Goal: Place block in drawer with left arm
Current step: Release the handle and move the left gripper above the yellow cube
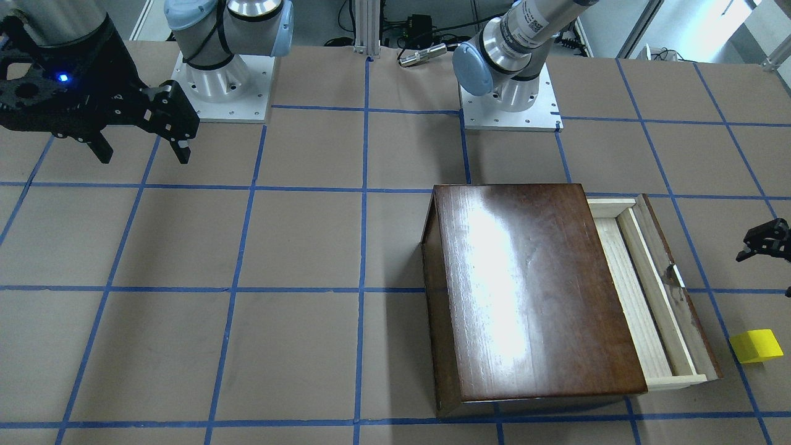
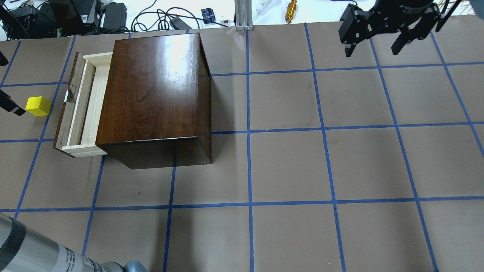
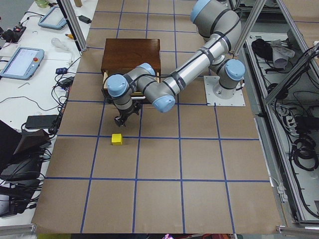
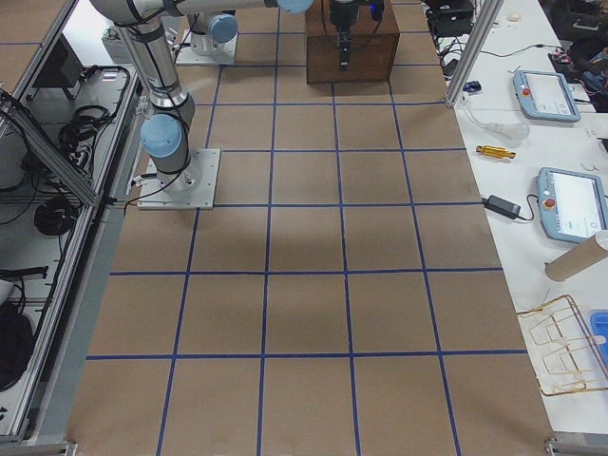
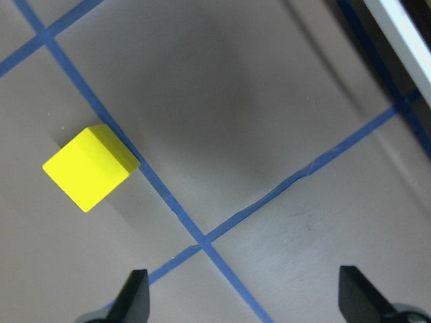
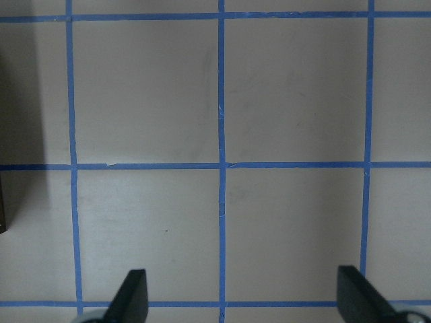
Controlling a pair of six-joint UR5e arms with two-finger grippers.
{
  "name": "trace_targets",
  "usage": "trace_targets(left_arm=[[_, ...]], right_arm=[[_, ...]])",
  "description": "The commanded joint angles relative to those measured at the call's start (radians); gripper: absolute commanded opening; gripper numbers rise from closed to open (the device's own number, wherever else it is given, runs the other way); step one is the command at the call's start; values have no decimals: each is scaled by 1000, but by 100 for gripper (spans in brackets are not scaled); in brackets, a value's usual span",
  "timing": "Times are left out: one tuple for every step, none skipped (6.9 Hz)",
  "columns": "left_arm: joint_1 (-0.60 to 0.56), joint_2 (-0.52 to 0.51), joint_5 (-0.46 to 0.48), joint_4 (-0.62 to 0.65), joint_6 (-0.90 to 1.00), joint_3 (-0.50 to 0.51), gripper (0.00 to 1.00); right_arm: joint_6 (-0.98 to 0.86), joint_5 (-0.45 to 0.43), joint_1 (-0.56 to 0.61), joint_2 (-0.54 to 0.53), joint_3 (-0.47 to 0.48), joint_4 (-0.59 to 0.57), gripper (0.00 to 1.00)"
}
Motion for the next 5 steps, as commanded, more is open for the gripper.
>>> trace_targets(left_arm=[[12, -63, 1, 76, 295, 9, 100], [12, -96, 0, 126, 410, 29, 100], [12, -132, 0, 143, 493, 55, 100], [12, -164, -3, 147, 514, 89, 100], [10, -191, -10, 204, 548, 104, 100]], right_arm=[[0, 0, 0, -1, 0, 0, 100], [0, 1, -2, 0, 0, 0, 100], [0, 0, -2, -1, 0, 0, 100], [0, 1, 0, -1, 0, 0, 100], [0, 0, 0, 0, 0, 0, 100]])
